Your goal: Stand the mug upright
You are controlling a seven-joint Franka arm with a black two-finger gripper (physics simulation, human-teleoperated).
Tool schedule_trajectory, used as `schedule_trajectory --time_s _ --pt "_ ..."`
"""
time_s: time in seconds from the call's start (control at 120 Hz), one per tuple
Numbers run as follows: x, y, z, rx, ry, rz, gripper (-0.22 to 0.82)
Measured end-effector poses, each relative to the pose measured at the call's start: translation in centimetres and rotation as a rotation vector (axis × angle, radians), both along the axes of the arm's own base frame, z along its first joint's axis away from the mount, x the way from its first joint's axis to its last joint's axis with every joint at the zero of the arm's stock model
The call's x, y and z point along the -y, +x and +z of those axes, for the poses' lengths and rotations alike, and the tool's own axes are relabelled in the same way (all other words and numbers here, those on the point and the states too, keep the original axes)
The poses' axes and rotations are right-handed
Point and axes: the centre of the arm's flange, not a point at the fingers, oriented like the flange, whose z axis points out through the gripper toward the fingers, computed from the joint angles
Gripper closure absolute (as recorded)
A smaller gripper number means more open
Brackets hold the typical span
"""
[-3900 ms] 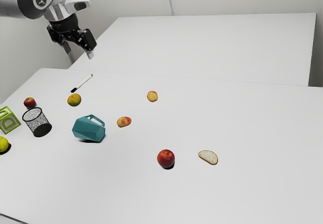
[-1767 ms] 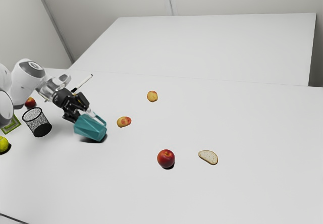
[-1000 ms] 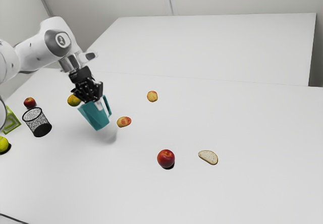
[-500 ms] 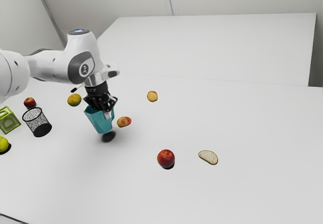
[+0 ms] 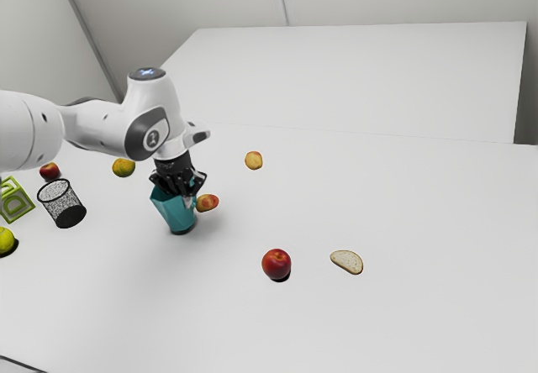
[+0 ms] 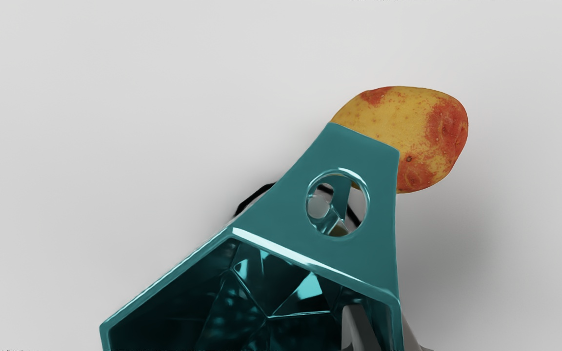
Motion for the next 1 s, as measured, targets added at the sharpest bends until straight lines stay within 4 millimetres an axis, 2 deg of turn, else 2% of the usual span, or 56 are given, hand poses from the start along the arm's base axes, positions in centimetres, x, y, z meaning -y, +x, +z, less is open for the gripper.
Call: schedule_trajectory --time_s 0.167,0.267,0.4,0.517,0.667,0.775,1.0 --pt "0.0 0.0 -0.6 0.003 0.001 0.039 0.78" --pt "0.0 -0.1 -0.7 0.006 -0.003 0.057 0.56" --pt "0.1 -0.1 0.7 0.029 -0.001 0.073 0.3" --pt "0.4 -0.2 2.8 0.061 0.015 0.068 0.17" --pt "1.4 -0.5 5.9 0.109 0.031 0.054 0.09" --pt "2.2 0.1 10.0 0.161 0.039 0.045 0.05" --pt "4.1 1.2 16.8 0.197 0.043 0.008 0.02"
